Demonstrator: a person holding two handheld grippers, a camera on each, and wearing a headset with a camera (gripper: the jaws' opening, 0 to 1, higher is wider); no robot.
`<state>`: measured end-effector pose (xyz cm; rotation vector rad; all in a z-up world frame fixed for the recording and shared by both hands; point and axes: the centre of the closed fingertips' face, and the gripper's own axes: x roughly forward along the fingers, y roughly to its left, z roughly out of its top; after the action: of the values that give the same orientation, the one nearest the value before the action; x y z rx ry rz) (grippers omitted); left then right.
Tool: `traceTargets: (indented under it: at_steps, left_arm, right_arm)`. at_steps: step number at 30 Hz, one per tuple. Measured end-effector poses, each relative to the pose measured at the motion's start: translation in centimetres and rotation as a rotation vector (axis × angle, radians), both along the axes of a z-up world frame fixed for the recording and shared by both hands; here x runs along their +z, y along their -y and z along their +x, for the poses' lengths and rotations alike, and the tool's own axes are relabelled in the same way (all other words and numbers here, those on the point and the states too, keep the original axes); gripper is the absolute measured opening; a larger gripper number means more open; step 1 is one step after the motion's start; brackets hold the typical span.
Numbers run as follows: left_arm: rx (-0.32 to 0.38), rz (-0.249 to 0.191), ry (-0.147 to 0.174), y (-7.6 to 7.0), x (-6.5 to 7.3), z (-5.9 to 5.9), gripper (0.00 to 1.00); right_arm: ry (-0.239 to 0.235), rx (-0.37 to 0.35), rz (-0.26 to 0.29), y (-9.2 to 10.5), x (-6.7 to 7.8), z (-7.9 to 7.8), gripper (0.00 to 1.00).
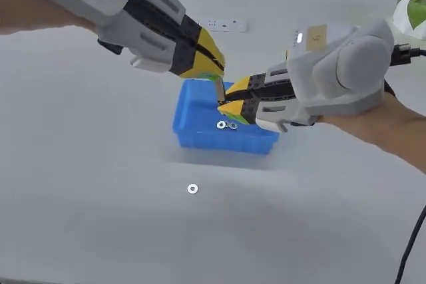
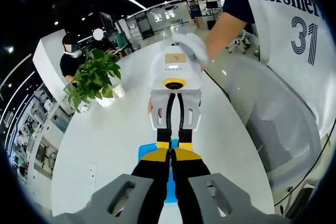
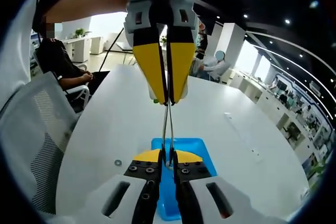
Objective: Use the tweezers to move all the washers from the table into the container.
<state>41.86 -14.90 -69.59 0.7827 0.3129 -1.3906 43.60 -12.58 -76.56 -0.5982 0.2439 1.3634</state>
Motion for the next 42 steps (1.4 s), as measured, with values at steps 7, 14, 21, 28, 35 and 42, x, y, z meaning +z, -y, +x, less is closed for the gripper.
traceTargets:
  at_steps: [7,14,21,28,35,42]
  left_arm:
    - [0.008,-0.005,-0.006,0.0,-0.9,1.2,0.05]
    - [0.025,-0.003,-0.024,-0.3,-2.4,2.6,0.05]
    - [0.061,-0.023,-0.064,-0.8,-4.7,4.0,0.05]
    - [0.087,-0.034,-0.088,-1.1,-6.5,4.6,0.05]
    - [0.093,-0.031,-0.107,-1.2,-7.5,5.0,0.05]
    - [0.096,-0.037,-0.123,-1.2,-8.0,5.3,0.05]
  right_arm:
    - [-0.002,-0.012,-0.013,-0.1,-0.9,1.2,0.09]
    - [-0.024,-0.023,-0.024,-0.5,-2.4,2.6,0.09]
    - [-0.071,-0.033,-0.033,-1.5,-4.8,3.5,0.09]
    - [-0.105,-0.037,-0.052,-1.6,-6.8,4.0,0.09]
    - [-0.124,-0.035,-0.062,-1.5,-7.8,4.1,0.09]
    - [-0.129,-0.042,-0.077,-1.3,-8.4,4.3,0.09]
